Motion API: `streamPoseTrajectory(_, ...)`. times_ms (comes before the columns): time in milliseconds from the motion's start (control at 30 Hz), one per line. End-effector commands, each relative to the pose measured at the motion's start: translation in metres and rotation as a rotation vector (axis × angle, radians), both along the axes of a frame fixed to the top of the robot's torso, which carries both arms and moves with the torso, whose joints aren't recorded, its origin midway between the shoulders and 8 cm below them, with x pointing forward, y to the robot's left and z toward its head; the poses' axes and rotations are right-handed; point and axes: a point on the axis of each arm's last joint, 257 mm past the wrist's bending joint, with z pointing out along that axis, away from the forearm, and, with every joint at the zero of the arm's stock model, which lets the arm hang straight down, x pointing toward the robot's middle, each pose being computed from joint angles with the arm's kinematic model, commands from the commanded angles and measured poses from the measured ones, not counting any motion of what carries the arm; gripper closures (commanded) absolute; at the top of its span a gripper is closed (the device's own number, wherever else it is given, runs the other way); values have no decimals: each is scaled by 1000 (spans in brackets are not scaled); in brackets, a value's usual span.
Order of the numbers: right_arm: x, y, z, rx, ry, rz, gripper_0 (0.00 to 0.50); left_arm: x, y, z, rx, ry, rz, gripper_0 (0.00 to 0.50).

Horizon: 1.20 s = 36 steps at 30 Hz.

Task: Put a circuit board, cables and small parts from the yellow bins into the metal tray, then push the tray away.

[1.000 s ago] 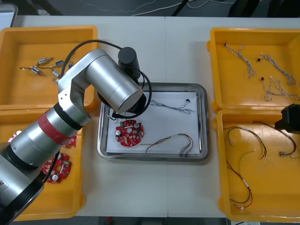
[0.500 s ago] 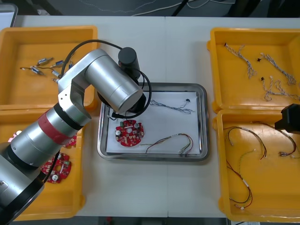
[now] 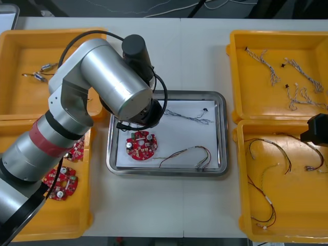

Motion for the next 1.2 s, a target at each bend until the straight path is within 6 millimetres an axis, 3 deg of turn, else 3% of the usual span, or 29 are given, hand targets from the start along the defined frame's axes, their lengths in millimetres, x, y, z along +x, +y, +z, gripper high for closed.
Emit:
streamPoseTrajectory(33,-3,-16,15,-52,-28,13,0,-2,24,32,-45,-23,63,0)
streamPoseTrajectory(433,-3,-16,15,-52,-28,13,0,-29,86,67,1,-9,32,0)
streamPoseTrajectory(533,-3,0,11,-28,-18,53,0,-36,101,76,-2,-20,24,0)
streamPoseTrajectory(700,9,17,30,-28,-65,113,0,-46,131,87,3,-35,33,0)
streamPoseTrajectory(867,14,38,33,-48,-71,191,0,-54,165,89,27,-18,30,0)
streamPoseTrajectory(1200,20,100,42,-131,-96,420,0,-71,233,94,98,2,29,0)
